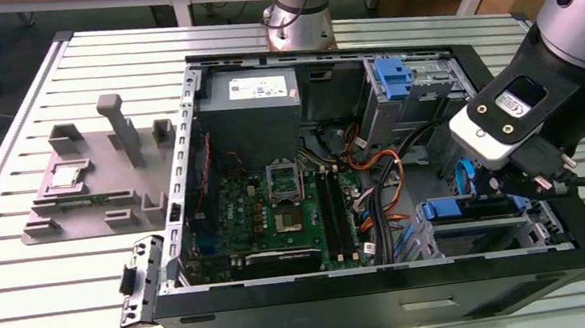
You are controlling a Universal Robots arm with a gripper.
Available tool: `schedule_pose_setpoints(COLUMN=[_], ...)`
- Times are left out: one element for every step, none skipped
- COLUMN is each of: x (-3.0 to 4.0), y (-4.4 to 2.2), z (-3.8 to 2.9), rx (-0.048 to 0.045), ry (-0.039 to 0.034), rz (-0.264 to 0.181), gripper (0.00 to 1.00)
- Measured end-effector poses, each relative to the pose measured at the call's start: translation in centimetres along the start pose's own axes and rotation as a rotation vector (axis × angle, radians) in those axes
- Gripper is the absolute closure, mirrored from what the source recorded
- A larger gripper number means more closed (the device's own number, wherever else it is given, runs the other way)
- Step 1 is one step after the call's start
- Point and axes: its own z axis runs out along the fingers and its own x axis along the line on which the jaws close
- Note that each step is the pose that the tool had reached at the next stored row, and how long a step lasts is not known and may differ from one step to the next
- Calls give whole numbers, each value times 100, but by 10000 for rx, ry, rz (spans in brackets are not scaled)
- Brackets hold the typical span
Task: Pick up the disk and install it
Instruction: 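Insert the second disk wire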
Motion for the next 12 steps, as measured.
schedule_pose_setpoints(x=[0, 0, 0, 0, 0, 0, 0, 0, 0, 0, 0, 0], y=[0, 0, 0, 0, 0, 0, 0, 0, 0, 0, 0, 0], z=[0, -1, -1, -1, -1, -1, -1, -1, -1, -2, -2, -1], rx=[0, 0, 0, 0, 0, 0, 0, 1, 1, 1, 1, 1], ry=[0, -1, -2, -2, -2, -2, -2, -2, -2, -3, -3, -3], rz=[0, 0, 0, 0, -1, 0, 0, 0, 0, 0, 0, 0], gripper=[84, 84, 90, 90, 90, 90, 90, 90, 90, 90, 90, 90])
